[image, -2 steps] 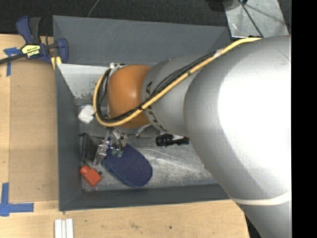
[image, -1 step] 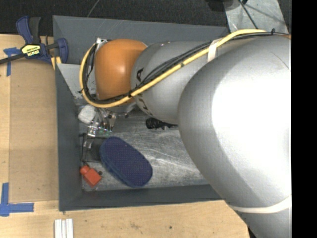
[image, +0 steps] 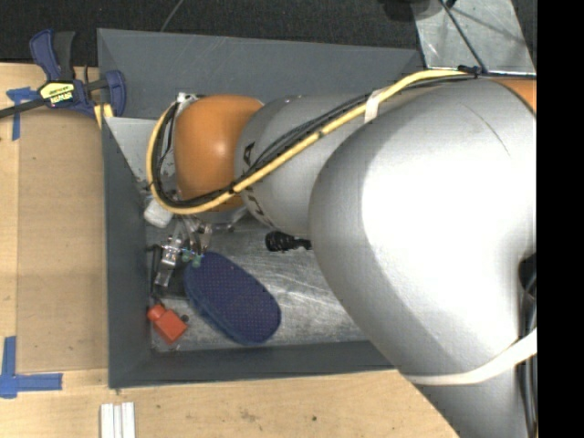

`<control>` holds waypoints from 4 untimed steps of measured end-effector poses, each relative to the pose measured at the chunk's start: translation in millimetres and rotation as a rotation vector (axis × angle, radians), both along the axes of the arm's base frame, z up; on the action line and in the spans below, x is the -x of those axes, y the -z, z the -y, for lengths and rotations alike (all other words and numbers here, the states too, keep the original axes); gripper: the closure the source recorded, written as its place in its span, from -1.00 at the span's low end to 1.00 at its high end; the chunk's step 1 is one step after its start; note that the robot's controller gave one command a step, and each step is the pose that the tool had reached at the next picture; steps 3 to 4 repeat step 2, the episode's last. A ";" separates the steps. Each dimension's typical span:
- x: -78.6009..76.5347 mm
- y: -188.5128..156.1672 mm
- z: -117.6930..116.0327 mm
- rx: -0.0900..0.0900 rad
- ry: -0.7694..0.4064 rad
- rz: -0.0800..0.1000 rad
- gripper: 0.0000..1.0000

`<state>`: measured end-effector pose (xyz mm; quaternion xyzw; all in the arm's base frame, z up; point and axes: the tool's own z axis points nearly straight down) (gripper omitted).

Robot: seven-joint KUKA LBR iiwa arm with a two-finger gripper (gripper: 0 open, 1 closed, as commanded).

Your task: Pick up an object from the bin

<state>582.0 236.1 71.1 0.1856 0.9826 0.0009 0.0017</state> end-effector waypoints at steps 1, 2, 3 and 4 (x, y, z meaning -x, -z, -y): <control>-4.1 -5.4 -0.3 -0.003 0.001 0.014 1.00; -14.3 -196.3 14.0 -0.002 -0.063 0.008 1.00; -14.3 -196.3 14.0 -0.002 -0.063 0.008 1.00; -14.3 -196.3 14.0 -0.002 -0.063 0.008 1.00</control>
Offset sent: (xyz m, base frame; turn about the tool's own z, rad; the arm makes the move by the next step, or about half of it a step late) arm 0.0000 0.0000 0.0000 0.0000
